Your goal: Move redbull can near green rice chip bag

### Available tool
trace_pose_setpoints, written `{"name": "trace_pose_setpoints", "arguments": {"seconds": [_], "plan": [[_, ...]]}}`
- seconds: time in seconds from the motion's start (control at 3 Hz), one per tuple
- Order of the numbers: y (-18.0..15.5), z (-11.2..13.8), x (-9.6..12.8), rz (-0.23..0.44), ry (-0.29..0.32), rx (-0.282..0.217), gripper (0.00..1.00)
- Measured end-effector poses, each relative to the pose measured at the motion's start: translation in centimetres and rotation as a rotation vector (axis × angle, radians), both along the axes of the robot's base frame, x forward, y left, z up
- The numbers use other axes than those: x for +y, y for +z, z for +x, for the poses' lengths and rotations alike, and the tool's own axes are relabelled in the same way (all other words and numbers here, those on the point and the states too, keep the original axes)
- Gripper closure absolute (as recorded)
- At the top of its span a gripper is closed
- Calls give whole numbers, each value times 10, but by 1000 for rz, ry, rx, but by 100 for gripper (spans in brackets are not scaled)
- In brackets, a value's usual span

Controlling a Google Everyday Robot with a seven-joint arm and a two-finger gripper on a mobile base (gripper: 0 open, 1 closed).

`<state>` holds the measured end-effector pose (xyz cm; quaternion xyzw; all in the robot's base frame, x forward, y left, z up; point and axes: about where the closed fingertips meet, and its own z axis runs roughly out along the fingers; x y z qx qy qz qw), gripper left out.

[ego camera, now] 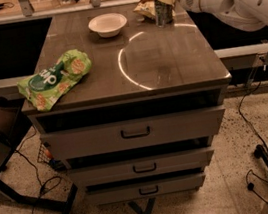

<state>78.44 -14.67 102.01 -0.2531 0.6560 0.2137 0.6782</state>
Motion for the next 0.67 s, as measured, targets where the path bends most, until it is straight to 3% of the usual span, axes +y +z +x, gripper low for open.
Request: {"name": "trace_pose_setpoints", "arguments": {"seconds": [0.33,0.67], "plan": [[4,-32,4,34,24,-12,100],[-10,-73,27,82,87,-16,100]]}}
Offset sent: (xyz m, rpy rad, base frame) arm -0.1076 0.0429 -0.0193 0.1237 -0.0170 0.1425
